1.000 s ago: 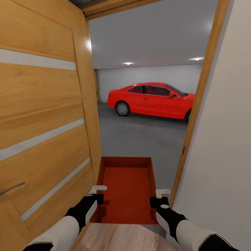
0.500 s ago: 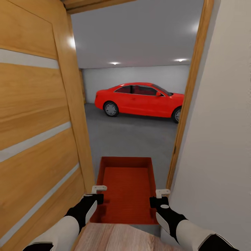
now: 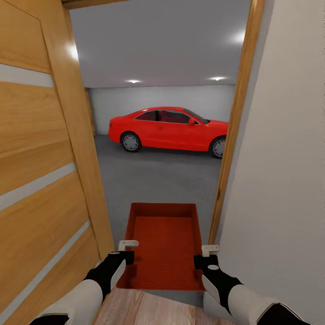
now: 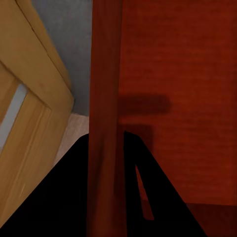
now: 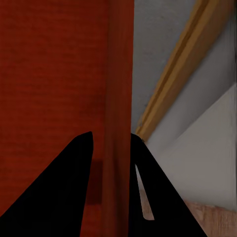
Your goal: Move the two storage containers from the living room to the garage. In the garage, place one container on the floor and stack the other container on top of it (either order is fine).
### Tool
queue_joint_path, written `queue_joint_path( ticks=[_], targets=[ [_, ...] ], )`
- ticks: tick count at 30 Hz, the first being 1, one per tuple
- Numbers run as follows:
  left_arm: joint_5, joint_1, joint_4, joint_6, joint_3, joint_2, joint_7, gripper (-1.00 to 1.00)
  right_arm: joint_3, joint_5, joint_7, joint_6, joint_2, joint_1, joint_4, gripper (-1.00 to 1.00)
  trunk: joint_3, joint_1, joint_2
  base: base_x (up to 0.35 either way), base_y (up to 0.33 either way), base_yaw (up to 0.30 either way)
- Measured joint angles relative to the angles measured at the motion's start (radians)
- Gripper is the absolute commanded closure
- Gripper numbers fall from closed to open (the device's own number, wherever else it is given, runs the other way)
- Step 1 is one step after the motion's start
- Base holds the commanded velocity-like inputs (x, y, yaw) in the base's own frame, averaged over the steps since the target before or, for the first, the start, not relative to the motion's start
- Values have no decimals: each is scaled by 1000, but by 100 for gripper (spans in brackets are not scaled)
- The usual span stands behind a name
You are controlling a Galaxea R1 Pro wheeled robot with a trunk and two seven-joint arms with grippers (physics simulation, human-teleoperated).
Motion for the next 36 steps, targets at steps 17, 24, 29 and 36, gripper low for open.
queue_joint_path(
  ticks=[17, 24, 29, 36],
  targets=[
    [0, 0, -1, 0, 0, 0, 0, 100, 0, 0, 0, 0, 0, 0, 0, 100, 0, 0, 0, 138, 149, -71],
    [0, 0, 0, 0, 0, 0, 0, 100, 0, 0, 0, 0, 0, 0, 0, 100, 0, 0, 0, 202, 223, -11],
    [0, 0, 0, 0, 0, 0, 0, 100, 0, 0, 0, 0, 0, 0, 0, 100, 0, 0, 0, 196, 192, -120],
    [0, 0, 0, 0, 0, 0, 0, 100, 0, 0, 0, 0, 0, 0, 0, 100, 0, 0, 0, 115, 82, -169]
  ],
)
